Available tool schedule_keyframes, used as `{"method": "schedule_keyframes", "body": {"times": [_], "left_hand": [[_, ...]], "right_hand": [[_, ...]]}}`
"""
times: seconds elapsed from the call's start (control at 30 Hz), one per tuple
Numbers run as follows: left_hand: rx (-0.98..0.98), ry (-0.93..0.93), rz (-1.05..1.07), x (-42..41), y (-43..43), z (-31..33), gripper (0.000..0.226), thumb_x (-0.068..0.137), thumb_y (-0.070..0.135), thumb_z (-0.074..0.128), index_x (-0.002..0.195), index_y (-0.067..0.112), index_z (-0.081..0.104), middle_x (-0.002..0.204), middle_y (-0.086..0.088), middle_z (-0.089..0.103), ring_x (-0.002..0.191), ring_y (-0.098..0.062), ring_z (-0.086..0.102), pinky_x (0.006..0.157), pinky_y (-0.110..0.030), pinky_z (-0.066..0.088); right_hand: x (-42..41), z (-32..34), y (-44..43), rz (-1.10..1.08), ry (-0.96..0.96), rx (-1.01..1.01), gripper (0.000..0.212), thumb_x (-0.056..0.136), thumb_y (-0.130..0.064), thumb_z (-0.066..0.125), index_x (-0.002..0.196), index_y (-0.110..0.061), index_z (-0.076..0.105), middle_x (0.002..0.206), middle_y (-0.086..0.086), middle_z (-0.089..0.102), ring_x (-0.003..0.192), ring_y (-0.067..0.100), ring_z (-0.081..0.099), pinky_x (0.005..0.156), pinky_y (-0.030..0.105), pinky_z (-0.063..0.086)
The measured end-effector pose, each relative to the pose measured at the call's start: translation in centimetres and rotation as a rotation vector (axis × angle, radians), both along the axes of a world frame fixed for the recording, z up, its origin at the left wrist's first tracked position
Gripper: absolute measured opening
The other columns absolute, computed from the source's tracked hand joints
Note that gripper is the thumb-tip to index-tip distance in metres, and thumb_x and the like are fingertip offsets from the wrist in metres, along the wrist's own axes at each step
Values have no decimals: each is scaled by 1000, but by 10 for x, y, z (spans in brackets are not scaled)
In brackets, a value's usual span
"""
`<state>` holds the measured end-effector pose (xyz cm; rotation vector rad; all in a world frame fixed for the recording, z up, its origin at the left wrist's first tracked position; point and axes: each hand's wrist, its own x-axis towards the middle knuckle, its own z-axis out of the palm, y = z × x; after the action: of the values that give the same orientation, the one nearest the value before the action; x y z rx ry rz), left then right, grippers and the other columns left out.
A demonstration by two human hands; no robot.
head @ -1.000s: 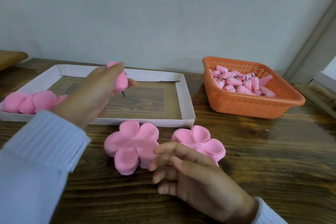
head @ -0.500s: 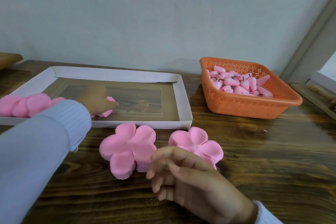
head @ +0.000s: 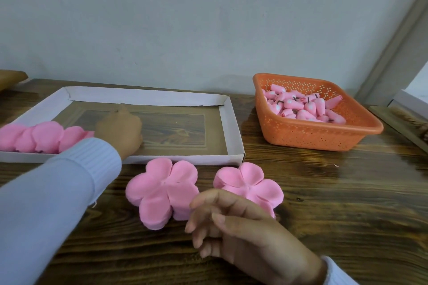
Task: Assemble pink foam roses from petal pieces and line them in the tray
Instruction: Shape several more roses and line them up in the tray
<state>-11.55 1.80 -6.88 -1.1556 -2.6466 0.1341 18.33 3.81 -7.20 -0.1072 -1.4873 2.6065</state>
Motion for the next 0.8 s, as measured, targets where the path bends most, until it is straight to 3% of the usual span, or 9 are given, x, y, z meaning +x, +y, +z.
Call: {"method": "schedule_keyframes", "body": {"times": [0.07, 0.17, 0.37, 0.53, 0.7, 0.8], "left_hand": [[-39, 132, 5, -4, -3, -4, 24, 91, 37, 49, 87, 18, 62, 104, -6, 55, 96, -23, 51, 84, -37, 38], [-71, 35, 51, -12, -5, -1, 28, 92, 40, 42, 71, 23, 50, 76, 6, 55, 81, -17, 51, 94, -40, 30], [-40, -10, 60, -12, -7, 0, 31, 93, 37, 44, 66, 23, 47, 66, 6, 50, 70, -15, 50, 85, -37, 35], [-55, -38, 72, -11, -7, 1, 45, 93, 52, 38, 63, 23, 53, 64, 6, 51, 73, -17, 51, 98, -42, 30], [-46, -105, 110, 6, -7, 21, 68, 88, 69, 22, 62, 21, 63, 83, 1, 58, 112, -26, 50, 104, -52, 22], [115, -204, 25, 34, -10, 41, 47, 88, 67, 27, 88, 35, 62, 107, 0, 58, 118, -27, 45, 100, -50, 24]], "right_hand": [[0, 0, 0, -13, -18, 15, 23, 87, -18, 61, 109, -16, 65, 99, 6, 65, 85, 15, 60, 77, 26, 47], [0, 0, -1, -18, -33, 38, 24, 87, -18, 57, 110, -15, 62, 99, 5, 65, 85, 14, 60, 77, 25, 47], [1, 2, 0, -16, -48, 88, 24, 86, -20, 58, 109, -19, 65, 100, 4, 65, 85, 14, 60, 78, 25, 46], [0, 3, -1, -15, -68, 93, 23, 86, -19, 57, 108, -19, 64, 99, 5, 64, 85, 13, 59, 78, 25, 46], [1, 3, -1, -7, -64, 80, 23, 86, -20, 59, 108, -21, 67, 100, 5, 65, 87, 14, 60, 80, 25, 45], [2, 3, 0, -7, -50, 66, 23, 88, -18, 59, 109, -19, 66, 101, 6, 64, 89, 16, 59, 80, 26, 45]]}}
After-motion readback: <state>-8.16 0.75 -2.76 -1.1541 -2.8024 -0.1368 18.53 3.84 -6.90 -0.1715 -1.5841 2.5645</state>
